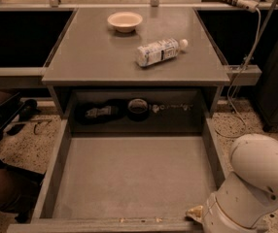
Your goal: Open top drawer
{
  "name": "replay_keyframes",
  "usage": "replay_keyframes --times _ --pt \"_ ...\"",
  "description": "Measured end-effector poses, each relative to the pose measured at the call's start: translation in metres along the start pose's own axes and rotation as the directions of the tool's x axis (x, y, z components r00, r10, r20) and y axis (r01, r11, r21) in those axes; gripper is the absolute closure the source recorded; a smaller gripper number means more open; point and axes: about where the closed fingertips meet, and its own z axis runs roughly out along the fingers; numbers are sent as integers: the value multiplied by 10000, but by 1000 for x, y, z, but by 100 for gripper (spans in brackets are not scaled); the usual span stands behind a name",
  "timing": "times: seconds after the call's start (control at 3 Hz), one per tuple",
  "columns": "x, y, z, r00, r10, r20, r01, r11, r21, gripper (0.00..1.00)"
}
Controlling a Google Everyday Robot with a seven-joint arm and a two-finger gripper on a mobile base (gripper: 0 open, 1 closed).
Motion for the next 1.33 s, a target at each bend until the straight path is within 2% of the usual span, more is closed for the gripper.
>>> replay_keyframes --times 0.67,1.33 --pt "-10 8 8 9995 -251 -168 244 9989 -402 0" --pt "-5 24 7 9997 187 -131 -196 9968 -773 0"
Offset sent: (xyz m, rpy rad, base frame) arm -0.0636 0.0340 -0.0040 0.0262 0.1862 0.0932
